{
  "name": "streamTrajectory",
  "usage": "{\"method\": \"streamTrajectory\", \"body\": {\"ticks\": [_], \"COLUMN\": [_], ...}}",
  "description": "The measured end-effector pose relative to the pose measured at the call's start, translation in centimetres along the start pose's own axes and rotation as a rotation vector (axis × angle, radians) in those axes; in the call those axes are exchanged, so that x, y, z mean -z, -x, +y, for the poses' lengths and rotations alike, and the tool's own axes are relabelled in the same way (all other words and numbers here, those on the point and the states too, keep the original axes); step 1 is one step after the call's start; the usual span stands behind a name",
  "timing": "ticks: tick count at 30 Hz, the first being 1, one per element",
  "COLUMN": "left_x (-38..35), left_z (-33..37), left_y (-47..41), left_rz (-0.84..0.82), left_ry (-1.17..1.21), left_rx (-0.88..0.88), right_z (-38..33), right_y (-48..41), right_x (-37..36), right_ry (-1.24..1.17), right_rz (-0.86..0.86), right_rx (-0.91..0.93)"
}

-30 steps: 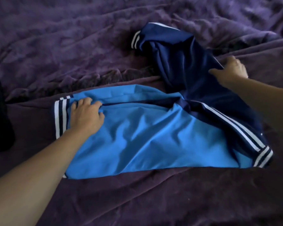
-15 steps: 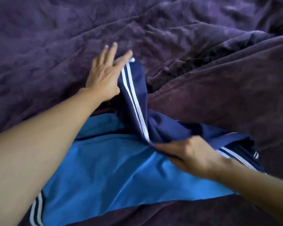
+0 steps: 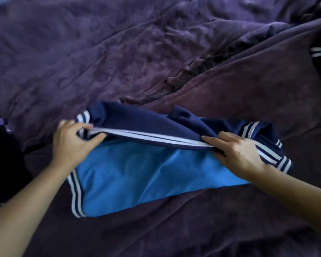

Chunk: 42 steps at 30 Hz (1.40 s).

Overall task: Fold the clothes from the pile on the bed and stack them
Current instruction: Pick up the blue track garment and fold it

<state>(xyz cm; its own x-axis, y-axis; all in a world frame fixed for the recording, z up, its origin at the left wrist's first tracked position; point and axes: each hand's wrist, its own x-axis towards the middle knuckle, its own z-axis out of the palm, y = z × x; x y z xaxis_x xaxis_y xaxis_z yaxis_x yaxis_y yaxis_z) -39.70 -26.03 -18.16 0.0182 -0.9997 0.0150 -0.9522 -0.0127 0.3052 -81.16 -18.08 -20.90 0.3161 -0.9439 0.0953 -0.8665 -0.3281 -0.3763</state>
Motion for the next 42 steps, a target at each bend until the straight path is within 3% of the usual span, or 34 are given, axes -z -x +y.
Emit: {"method": "streamTrajectory", "body": {"ticks": [2, 6, 10, 12, 14, 16, 19, 21, 24, 26, 29, 34, 36, 38, 42], "left_x": [1.0, -0.6, -1.3, -0.7, 0.0, -0.4, -2.9, -5.4, -7.9, -8.3, -7.7, -6.3, -5.6, -4.8, -4.2], "left_z": [-1.5, -2.0, -0.2, 0.4, 0.5, 1.3, 5.5, 7.3, 5.3, 3.4, 3.7, 5.4, 5.0, 4.1, 1.6], "left_y": [6.5, 15.8, 17.1, 16.8, 16.3, 15.6, 14.6, 15.0, 15.5, 15.9, 16.2, 16.2, 16.7, 17.3, 18.4], "left_rz": [-0.026, -0.342, -0.175, -0.003, 0.180, 0.285, 0.067, -0.194, -0.527, -0.651, -0.655, -0.560, -0.514, -0.455, -0.444], "left_ry": [-0.001, -0.109, -0.120, -0.013, 0.021, -0.011, -0.039, -0.129, -0.325, -0.378, -0.338, -0.296, -0.320, -0.269, -0.040], "left_rx": [0.092, 0.390, 0.640, 0.740, 0.620, 0.242, -0.201, -0.236, -0.054, -0.017, -0.024, 0.060, 0.116, 0.185, 0.273], "right_z": [-1.9, -4.7, -4.9, -4.2, -2.4, -0.2, 2.4, 3.4, 4.6, 4.9, 3.5, -5.8, -9.6, -12.5, -14.6], "right_y": [2.4, 8.0, 11.7, 12.7, 13.7, 14.1, 12.6, 11.0, 9.0, 8.5, 8.0, 5.1, 3.7, 2.7, 3.2], "right_x": [-0.9, -3.7, -3.9, -3.0, -2.1, -1.5, -0.7, -0.7, -1.3, -0.8, 1.5, 3.0, 0.9, -2.4, -9.1], "right_ry": [0.042, 0.062, -0.153, -0.244, -0.328, -0.446, -0.893, -1.053, -1.061, -1.011, -0.741, -0.404, -0.221, -0.018, 0.146], "right_rz": [-0.026, -0.216, -0.187, -0.084, 0.034, 0.198, 0.522, 0.609, 0.568, 0.568, 0.604, 0.576, 0.436, 0.185, -0.562], "right_rx": [0.042, -0.042, -0.222, -0.488, -0.881, -1.226, -1.668, -1.798, -1.740, -1.670, -1.418, -0.771, -0.554, -0.376, -0.205]}}
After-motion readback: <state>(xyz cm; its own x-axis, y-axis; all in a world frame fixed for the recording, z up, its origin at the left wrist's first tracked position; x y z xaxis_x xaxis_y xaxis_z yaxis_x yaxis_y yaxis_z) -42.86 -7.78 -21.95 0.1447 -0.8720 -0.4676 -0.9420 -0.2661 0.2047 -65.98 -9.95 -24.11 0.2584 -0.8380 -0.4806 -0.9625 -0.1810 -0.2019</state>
